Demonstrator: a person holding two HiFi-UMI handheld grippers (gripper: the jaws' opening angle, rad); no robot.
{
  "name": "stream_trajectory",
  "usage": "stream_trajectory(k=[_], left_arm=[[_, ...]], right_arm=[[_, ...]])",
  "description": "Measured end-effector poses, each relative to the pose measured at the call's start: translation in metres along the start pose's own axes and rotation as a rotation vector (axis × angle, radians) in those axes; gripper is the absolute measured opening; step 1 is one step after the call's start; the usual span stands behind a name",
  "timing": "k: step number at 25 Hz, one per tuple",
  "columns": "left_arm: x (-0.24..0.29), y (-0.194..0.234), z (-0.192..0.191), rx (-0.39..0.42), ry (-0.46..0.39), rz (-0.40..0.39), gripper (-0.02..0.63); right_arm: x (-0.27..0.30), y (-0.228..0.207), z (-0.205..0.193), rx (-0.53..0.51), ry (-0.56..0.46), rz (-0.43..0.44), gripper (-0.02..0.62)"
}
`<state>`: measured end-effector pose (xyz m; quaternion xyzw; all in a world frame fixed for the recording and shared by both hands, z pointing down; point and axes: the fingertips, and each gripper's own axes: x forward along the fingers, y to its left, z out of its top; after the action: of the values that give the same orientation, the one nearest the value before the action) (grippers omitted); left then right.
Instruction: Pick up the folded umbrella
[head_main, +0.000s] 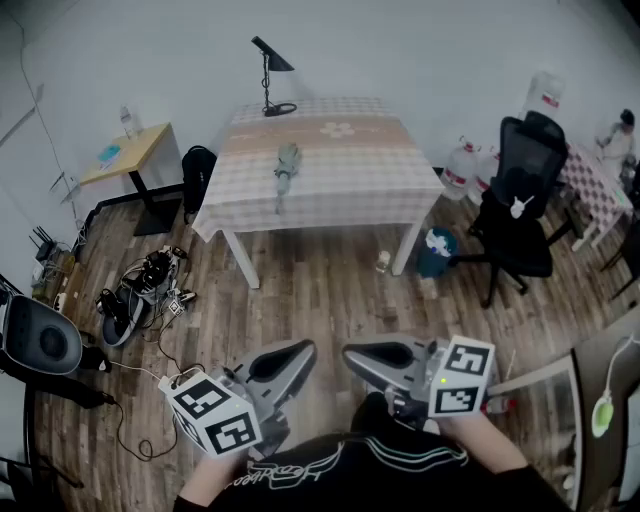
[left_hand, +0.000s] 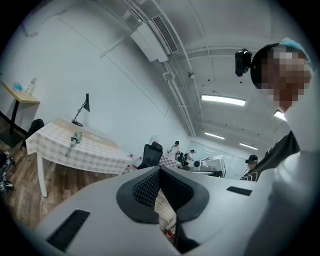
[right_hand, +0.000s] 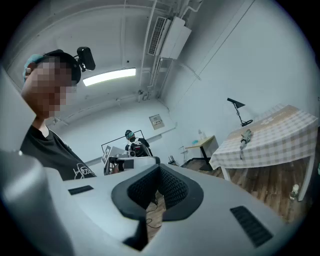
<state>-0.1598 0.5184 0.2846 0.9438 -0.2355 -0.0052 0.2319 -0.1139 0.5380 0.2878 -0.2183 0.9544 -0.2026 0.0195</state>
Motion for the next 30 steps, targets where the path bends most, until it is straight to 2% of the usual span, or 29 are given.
stream_trajectory(k=[10, 15, 23, 30], left_arm=[[0.009, -0.002, -0.002, -0.001, 0.007, 0.003, -0.003], [0.021, 0.004, 0.003, -0.001, 0.014, 0.007, -0.003], [0.053, 0.031, 0.005, -0.022, 0.031, 0.039, -0.003], [0.109, 0.073, 0.028, -0.043, 0.048, 0.082, -0.003]], right_arm=[[-0.008, -0.006, 0.000, 0.008, 0.003, -0.002, 0.011], [-0.011, -0.025, 0.005, 0.028, -0.005, -0.013, 0.011], [-0.012, -0.070, 0.012, 0.075, -0.013, 0.002, 0.011], [-0.010, -0.141, 0.042, 0.087, -0.003, 0.019, 0.011]])
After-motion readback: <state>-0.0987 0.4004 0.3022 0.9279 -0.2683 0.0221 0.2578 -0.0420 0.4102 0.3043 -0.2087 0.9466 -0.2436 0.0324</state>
